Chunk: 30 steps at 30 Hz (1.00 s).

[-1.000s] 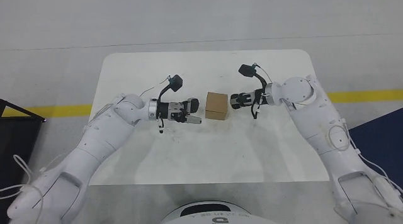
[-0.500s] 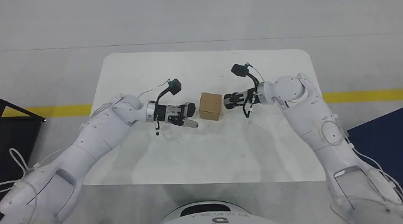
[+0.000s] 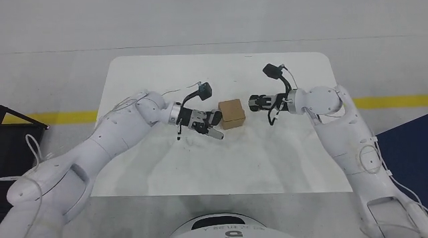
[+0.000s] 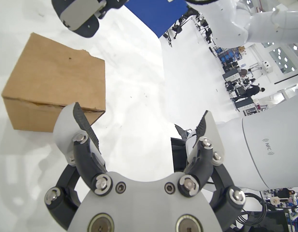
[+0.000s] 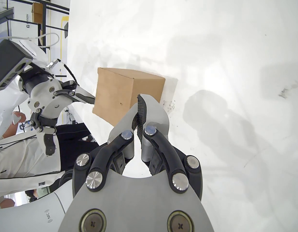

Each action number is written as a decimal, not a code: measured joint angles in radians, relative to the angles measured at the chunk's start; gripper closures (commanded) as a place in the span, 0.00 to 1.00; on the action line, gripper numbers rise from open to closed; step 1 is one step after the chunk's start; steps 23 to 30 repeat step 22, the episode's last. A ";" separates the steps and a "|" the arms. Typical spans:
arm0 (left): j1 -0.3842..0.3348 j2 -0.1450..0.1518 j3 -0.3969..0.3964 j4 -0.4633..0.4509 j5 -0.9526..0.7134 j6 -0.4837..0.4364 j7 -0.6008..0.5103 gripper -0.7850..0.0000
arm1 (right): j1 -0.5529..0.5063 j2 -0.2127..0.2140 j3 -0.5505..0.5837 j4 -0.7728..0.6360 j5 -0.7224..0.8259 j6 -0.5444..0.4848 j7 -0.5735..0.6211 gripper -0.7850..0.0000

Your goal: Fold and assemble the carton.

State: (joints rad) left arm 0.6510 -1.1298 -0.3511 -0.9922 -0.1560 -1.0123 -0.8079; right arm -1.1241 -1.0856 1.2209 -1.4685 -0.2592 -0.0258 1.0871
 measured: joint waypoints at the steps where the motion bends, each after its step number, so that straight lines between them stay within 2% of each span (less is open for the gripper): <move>1: -0.011 -0.002 0.010 0.012 -0.010 0.000 0.000 0.00 | -0.019 0.004 0.016 -0.026 -0.002 0.013 -0.010 1.00; 3: -0.026 0.004 0.018 0.035 -0.031 0.000 0.000 0.00 | -0.066 0.012 0.054 -0.086 -0.005 0.043 -0.036 1.00; 4: -0.030 0.011 0.015 0.043 -0.037 0.000 0.000 0.00 | -0.086 0.015 0.070 -0.110 -0.006 0.056 -0.050 0.83; 5: -0.032 0.021 0.010 0.050 -0.040 0.000 0.000 0.00 | -0.106 0.018 0.086 -0.131 -0.006 0.068 -0.067 0.59; 6: -0.032 0.038 -0.004 0.059 -0.041 0.000 0.000 0.00 | -0.132 0.021 0.107 -0.155 -0.006 0.085 -0.094 0.13; 7: -0.032 0.054 -0.020 0.062 -0.043 0.000 0.000 0.00 | -0.150 0.022 0.122 -0.171 -0.002 0.096 -0.119 0.00; 10: -0.013 0.116 -0.132 0.059 -0.050 0.000 0.034 0.00 | -0.182 0.024 0.148 -0.195 0.010 0.110 -0.171 0.00; 11: -0.001 0.134 -0.175 0.051 -0.048 0.000 0.056 0.00 | -0.181 0.024 0.148 -0.195 0.010 0.110 -0.169 0.85; 13: 0.006 0.142 -0.228 0.044 -0.044 0.000 0.071 0.00 | -0.179 0.024 0.147 -0.194 0.010 0.109 -0.164 0.67; 18: 0.004 0.139 -0.188 0.046 -0.044 0.000 0.066 0.00 | -0.179 0.024 0.146 -0.193 0.010 0.109 -0.164 0.30; 22: 0.004 0.139 -0.188 0.046 -0.044 0.000 0.066 0.00 | -0.179 0.024 0.146 -0.194 0.010 0.109 -0.164 0.10; 30: 0.004 0.139 -0.188 0.046 -0.044 0.000 0.066 0.00 | -0.179 0.024 0.146 -0.194 0.010 0.109 -0.164 0.10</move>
